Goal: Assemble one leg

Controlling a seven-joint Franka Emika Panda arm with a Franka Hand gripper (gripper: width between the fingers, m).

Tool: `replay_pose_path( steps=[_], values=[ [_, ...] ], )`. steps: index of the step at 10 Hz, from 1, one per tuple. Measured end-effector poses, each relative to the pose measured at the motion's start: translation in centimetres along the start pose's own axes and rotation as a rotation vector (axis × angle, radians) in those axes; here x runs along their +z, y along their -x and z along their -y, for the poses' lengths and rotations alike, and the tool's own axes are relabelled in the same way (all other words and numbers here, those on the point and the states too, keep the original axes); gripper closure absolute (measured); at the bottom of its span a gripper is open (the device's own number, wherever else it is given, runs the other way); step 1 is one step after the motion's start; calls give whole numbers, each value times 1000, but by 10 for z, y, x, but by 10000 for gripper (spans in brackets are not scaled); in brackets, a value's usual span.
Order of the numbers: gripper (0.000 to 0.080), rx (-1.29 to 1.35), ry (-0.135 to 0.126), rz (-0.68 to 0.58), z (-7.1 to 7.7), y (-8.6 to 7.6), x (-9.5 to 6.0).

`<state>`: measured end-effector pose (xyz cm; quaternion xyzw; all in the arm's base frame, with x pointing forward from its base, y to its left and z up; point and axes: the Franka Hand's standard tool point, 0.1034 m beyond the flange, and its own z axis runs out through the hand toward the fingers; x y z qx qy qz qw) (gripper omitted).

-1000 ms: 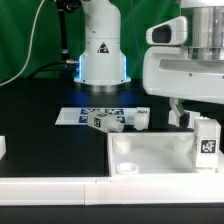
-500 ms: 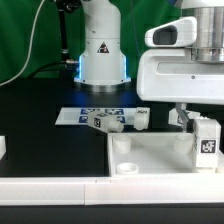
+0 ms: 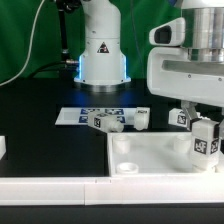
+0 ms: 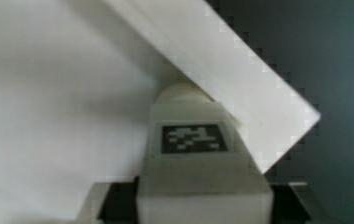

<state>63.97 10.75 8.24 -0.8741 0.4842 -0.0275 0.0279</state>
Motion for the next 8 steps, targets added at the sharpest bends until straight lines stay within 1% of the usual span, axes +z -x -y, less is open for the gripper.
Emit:
replay_pose_path(
  steps=[1, 2, 3, 4, 5, 6, 7, 8],
  values=[
    [514, 131, -11, 19, -2, -4, 0],
    [514, 310, -19, 42, -2, -4, 0],
    [514, 456, -20, 44, 1, 1, 0],
    [514, 603, -30, 42, 2, 5, 2],
    [514, 653, -38, 47, 1, 4, 2],
    [514, 636, -38, 45, 1, 4, 2],
    [437, 570, -36, 41, 1, 4, 3],
    [262, 401, -27, 28, 0, 4, 3]
  ],
)
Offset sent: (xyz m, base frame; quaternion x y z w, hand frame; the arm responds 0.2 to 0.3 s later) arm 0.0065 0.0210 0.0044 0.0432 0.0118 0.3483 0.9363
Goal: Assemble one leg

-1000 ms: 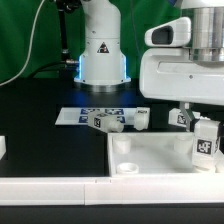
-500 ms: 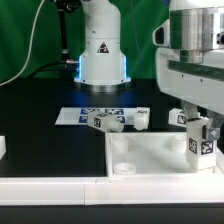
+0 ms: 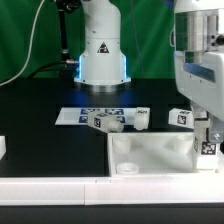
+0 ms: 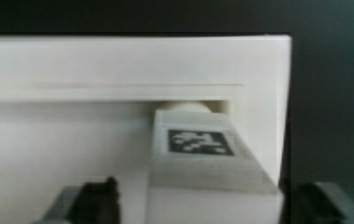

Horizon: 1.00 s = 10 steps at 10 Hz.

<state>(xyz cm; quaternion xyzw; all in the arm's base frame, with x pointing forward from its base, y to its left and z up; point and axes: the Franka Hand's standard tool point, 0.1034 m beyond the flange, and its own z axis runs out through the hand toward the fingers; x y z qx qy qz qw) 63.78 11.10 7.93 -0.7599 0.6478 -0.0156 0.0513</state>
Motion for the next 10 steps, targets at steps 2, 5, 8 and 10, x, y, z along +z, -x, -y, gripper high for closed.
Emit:
replay_pose_path(
  steps=[2, 5, 8, 10],
  values=[
    [174, -367, 2, -23, 2, 3, 2],
    [151, -581, -9, -30, 2, 5, 3],
    [151, -988, 14, -55, 2, 2, 4],
    [151, -1128, -8, -89, 3, 2, 7]
  ],
)
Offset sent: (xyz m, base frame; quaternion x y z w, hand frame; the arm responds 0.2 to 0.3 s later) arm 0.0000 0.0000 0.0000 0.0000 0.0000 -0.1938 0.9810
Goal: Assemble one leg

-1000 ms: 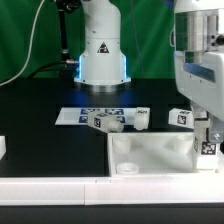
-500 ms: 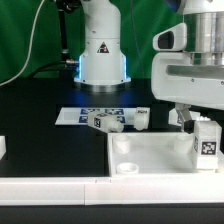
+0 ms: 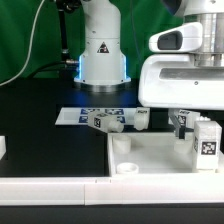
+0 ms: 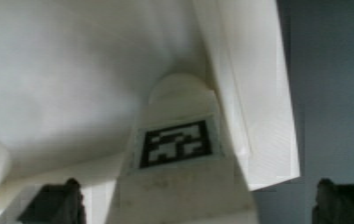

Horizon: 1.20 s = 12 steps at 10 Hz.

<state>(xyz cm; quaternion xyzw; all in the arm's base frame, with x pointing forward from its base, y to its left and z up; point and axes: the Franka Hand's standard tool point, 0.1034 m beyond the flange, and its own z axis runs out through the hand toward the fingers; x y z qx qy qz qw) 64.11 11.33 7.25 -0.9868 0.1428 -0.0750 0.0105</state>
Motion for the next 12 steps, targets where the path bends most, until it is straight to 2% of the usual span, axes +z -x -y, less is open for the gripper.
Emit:
replay_pose_path(
  steps=[1, 2, 3, 4, 7, 10, 12],
  values=[
    [278, 64, 1, 6, 0, 1, 0],
    [278, 65, 2, 6, -1, 1, 1],
    [416, 98, 1, 7, -1, 1, 1],
    [517, 171, 1, 7, -1, 1, 1],
    [515, 367, 2, 7, -2, 1, 1],
    [515, 882, 22, 59, -3, 3, 1],
    [515, 1188, 13, 83, -1, 2, 1]
  ],
)
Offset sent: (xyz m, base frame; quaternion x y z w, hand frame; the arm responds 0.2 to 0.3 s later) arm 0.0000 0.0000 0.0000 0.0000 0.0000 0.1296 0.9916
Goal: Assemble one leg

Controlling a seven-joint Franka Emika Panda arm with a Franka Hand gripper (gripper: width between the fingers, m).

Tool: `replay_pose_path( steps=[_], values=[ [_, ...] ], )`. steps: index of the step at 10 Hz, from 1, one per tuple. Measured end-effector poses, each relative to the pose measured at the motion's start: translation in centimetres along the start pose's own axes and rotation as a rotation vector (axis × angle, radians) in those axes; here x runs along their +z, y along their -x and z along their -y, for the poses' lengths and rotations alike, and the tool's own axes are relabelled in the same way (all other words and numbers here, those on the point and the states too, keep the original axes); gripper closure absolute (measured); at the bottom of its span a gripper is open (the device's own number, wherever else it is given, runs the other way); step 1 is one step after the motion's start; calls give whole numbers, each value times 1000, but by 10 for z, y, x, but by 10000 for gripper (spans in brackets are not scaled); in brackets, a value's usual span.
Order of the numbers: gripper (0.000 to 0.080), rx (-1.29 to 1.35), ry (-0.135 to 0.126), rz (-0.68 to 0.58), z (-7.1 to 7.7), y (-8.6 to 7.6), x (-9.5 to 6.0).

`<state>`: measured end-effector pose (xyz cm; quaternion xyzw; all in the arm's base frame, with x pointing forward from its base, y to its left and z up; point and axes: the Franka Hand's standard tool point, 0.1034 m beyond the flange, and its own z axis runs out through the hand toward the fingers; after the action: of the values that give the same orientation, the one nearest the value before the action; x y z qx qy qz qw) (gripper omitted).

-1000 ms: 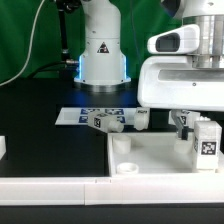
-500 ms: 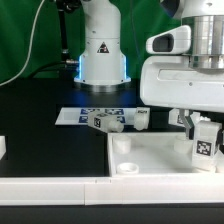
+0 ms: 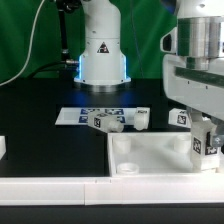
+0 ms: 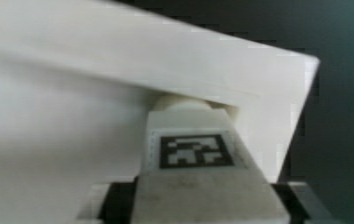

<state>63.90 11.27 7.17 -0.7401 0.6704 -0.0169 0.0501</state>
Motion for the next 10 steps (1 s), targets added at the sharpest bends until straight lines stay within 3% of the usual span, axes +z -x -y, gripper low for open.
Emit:
replay_pose_path(
  steps=[2, 4, 6, 10],
  values=[
    [515, 169, -3, 12, 0, 1, 1],
    [513, 71, -2, 9, 0, 1, 1],
    [197, -246, 4, 10, -1, 0, 1],
    [152, -583, 7, 12, -3, 0, 3]
  ],
)
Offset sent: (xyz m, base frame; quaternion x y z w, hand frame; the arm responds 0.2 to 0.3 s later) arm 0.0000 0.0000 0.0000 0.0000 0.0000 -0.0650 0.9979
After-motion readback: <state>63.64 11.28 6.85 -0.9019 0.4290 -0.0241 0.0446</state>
